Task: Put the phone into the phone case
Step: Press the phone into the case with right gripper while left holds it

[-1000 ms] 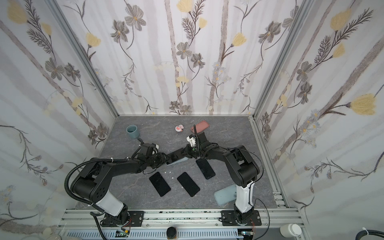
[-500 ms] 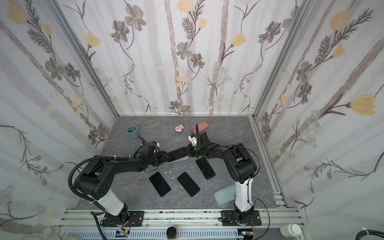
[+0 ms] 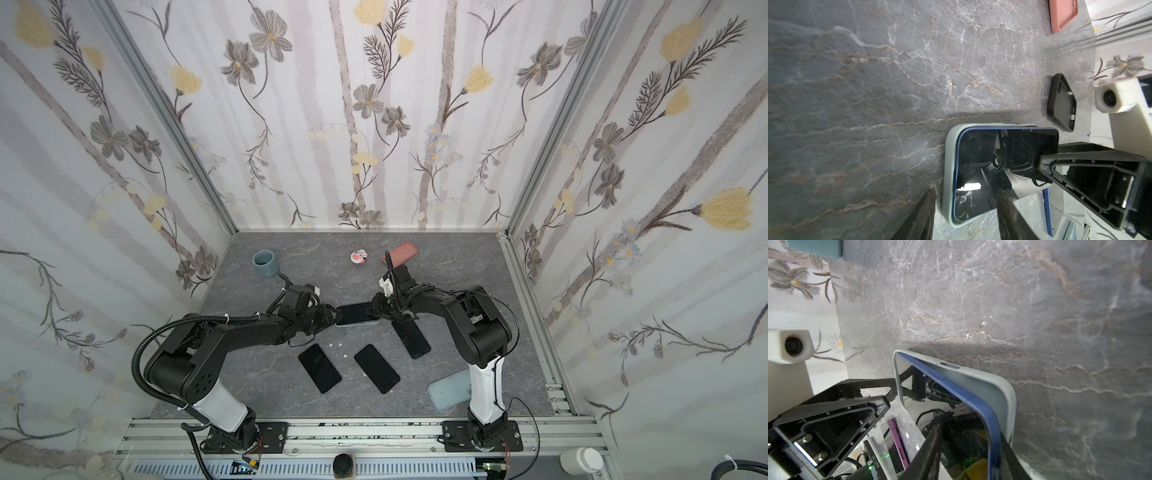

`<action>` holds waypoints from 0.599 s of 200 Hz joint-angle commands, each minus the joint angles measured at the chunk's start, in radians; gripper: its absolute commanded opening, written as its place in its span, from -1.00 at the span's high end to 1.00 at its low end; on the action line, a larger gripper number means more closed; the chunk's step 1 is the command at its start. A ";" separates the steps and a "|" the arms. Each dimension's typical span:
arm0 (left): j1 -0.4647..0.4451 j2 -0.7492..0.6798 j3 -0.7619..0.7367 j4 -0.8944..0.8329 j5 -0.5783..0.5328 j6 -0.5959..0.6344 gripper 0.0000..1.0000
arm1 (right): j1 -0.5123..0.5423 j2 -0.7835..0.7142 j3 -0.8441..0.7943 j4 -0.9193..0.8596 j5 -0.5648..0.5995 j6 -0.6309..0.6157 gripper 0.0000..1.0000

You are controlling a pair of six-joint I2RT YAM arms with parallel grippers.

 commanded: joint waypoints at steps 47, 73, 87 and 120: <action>0.000 -0.003 0.021 -0.041 -0.021 0.036 0.01 | 0.020 -0.026 0.067 -0.163 0.090 -0.059 0.08; 0.000 0.017 0.050 -0.053 -0.026 0.058 0.03 | 0.024 -0.034 0.077 -0.193 0.097 -0.070 0.02; 0.000 0.024 0.063 -0.065 -0.032 0.069 0.03 | 0.025 -0.041 0.084 -0.210 0.097 -0.079 -0.01; 0.000 0.029 0.105 -0.112 -0.044 0.093 0.04 | 0.028 -0.064 0.104 -0.266 0.122 -0.105 -0.08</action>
